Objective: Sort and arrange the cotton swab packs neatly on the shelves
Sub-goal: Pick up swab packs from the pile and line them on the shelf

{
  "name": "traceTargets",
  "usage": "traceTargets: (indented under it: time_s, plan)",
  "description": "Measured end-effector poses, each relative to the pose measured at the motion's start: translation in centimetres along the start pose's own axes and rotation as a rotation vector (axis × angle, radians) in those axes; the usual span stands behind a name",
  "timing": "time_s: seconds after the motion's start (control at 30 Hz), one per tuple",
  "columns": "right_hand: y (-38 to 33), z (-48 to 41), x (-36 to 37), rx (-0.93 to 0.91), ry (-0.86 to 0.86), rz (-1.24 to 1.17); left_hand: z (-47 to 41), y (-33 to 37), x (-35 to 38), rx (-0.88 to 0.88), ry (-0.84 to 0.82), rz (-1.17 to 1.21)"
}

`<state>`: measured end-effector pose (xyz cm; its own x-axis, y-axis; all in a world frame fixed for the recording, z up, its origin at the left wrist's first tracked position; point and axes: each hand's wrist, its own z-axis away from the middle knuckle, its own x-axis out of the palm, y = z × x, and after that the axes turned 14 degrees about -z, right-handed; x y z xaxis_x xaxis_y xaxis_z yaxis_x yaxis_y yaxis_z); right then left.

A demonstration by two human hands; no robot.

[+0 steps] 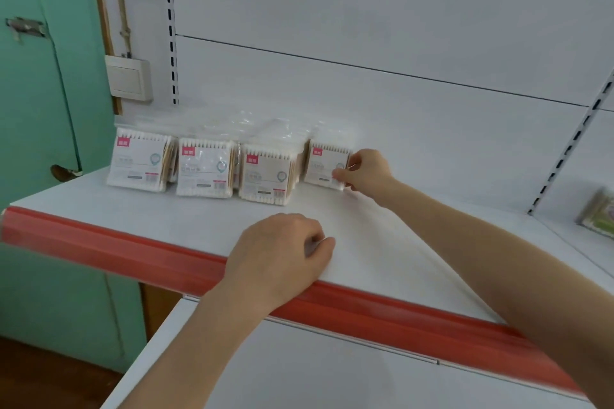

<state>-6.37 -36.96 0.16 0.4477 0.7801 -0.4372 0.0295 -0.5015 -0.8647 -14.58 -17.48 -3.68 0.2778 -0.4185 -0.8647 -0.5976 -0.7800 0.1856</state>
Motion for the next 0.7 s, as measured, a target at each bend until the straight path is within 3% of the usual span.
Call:
traceTargets:
  time_s: [0.3,0.5,0.7]
  plan:
    - [-1.0,-0.1,-0.2,0.065,-0.078,0.031,0.1,-0.2,0.3,0.03,-0.002,-0.013]
    - [-1.7,3.0,-4.1,-0.069,0.084,0.257,0.5,-0.6,0.6,0.157,0.13,-0.003]
    - [0.4,9.9,-11.1,0.065,0.28,0.379,0.3,1.5,0.9,0.388,0.323,0.107]
